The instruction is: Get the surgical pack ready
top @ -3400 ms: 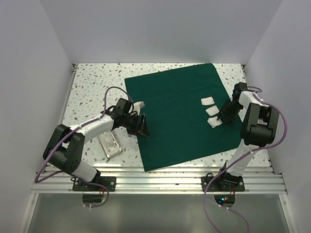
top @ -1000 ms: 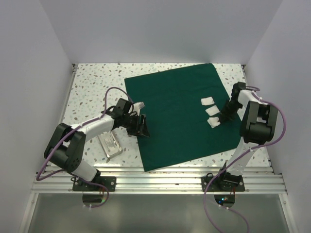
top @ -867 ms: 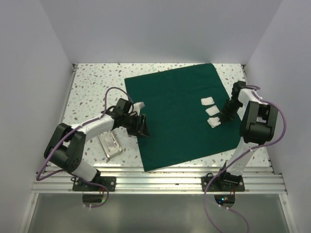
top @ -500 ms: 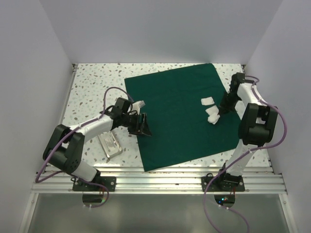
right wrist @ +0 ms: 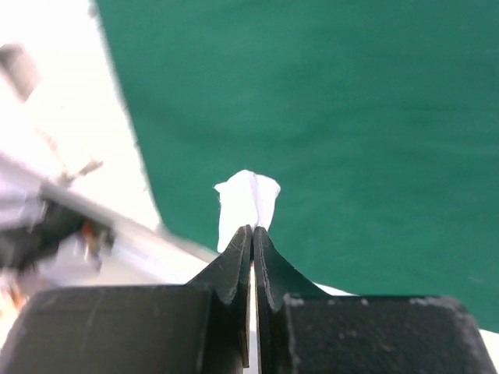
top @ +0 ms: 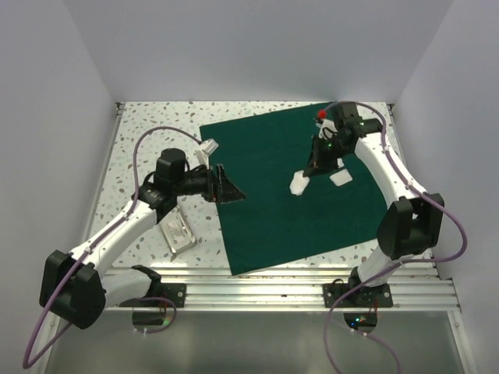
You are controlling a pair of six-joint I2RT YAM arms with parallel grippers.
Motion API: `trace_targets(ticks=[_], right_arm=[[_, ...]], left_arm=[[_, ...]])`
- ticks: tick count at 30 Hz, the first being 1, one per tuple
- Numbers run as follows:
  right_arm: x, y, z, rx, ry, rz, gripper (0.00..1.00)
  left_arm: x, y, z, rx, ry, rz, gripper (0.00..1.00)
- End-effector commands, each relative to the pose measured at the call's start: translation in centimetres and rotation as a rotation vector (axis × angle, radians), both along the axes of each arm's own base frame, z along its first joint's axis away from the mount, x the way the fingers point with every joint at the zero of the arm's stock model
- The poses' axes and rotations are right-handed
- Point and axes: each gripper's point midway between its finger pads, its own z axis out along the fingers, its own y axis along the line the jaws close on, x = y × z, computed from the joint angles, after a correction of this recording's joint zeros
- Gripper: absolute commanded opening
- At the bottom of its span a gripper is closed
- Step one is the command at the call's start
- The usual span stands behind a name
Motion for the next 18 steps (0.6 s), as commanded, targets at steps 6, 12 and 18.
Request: trace_targets(ticks=[6,12,18], right_arm=[[-9.4,10.2,8.9,0.31,-0.021,0.444,0.0],[-14.1,14.0,10.8,0.392,0.025,0.592,0.0],[-15.3,15.7,12.2,0.424,0.03,0.64,0.0]], left_arm=[[-2.9,0.3,5.0,-0.174,-0.187,-0.142,0.79],[-4.0,0.2,5.9,-0.224,-0.243,-0.196,0.82],[-6.4,0.2,6.3,-0.341,-0.278,-0.267,0.82]])
